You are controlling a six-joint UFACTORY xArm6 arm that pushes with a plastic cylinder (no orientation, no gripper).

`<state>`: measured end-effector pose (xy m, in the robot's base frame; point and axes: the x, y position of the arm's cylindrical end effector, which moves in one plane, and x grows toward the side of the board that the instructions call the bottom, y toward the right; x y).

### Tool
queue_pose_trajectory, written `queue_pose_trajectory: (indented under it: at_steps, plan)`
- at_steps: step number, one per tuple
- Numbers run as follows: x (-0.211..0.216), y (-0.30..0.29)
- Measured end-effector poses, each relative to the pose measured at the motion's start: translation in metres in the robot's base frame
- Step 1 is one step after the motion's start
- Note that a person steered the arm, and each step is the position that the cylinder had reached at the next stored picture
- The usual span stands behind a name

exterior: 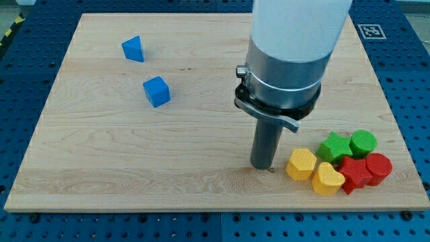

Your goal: Push the yellow hexagon to the left side of the green star

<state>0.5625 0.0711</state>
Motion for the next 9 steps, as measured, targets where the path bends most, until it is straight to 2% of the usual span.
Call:
queue_pose_trajectory:
  at_steps: [4, 9]
  plan:
    - [0.027, 0.022]
    - [0.027, 0.042]
